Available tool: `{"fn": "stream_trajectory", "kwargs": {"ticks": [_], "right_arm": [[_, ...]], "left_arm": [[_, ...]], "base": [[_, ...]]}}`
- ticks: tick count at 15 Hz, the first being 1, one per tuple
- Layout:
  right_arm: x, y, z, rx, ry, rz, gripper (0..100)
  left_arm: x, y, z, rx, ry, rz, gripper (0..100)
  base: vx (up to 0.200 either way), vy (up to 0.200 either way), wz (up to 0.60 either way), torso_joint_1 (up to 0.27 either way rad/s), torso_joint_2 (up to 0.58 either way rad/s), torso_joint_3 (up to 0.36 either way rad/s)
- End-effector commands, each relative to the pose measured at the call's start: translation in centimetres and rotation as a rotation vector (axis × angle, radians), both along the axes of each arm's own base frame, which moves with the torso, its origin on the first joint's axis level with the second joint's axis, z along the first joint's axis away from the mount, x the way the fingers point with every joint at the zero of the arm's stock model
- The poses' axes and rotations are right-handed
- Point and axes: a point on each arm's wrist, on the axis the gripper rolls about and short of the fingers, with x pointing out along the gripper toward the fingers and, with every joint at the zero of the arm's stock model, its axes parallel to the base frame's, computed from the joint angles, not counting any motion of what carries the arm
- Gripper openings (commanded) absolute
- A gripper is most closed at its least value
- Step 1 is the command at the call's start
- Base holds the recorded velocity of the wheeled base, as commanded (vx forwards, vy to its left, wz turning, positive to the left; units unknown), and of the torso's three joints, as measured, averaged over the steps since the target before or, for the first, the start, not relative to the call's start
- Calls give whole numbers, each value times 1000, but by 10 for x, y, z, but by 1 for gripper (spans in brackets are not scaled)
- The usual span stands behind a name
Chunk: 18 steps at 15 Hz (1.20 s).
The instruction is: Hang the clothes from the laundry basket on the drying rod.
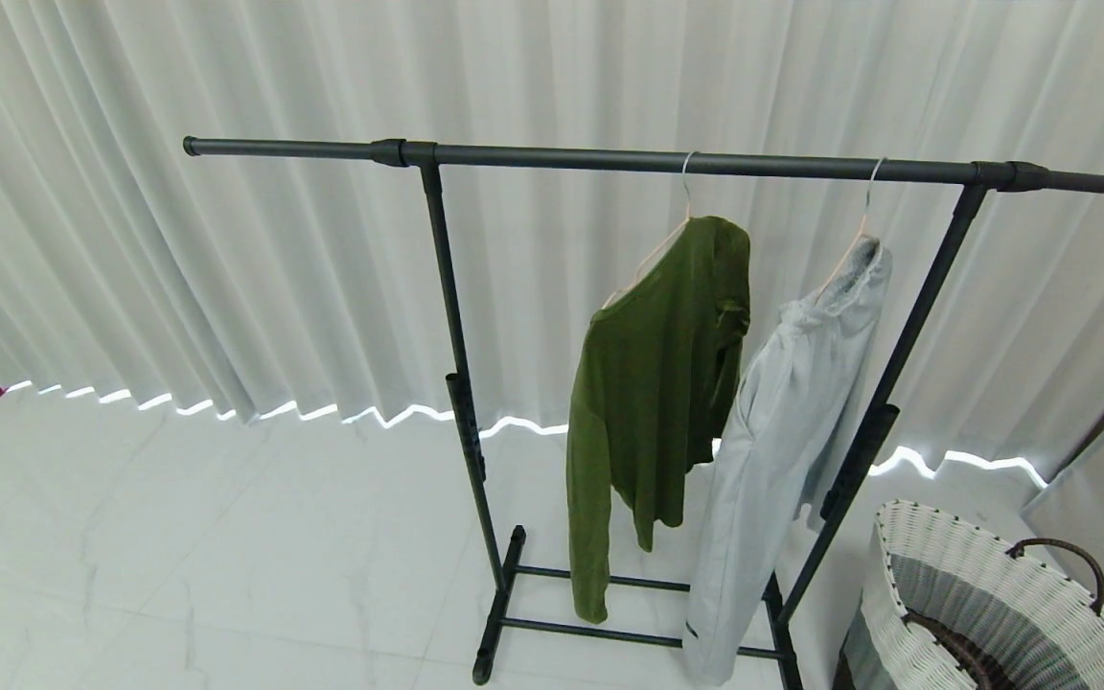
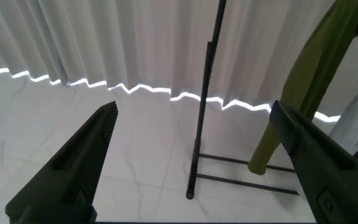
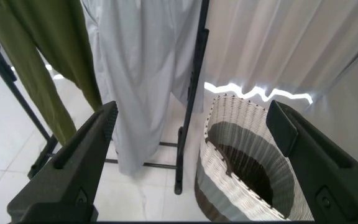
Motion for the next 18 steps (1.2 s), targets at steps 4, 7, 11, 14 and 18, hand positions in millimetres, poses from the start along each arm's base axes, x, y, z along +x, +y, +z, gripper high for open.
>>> {"fn": "stream_trajectory", "kwargs": {"ticks": [4,7,11,14,18], "right_arm": [[0,0,0,0,-1,1,100],[0,0,0,0,-1,1,100],[0,0,0,-2,-1,1,100],[0,0,0,-5,-1,1,100],[0,0,0,0,-1,1,100]], "left_arm": [[0,0,0,-1,1,0,100],[0,0,0,-1,1,0,100],[0,0,0,-1,1,0,100],[0,0,0,-1,1,0,100],[0,0,0,-1,1,1,100]], "base": [[0,0,0,0,0,0],[0,0,0,0,0,0],[0,0,0,0,0,0],[0,0,0,0,0,0],[0,0,0,0,0,0]]}}
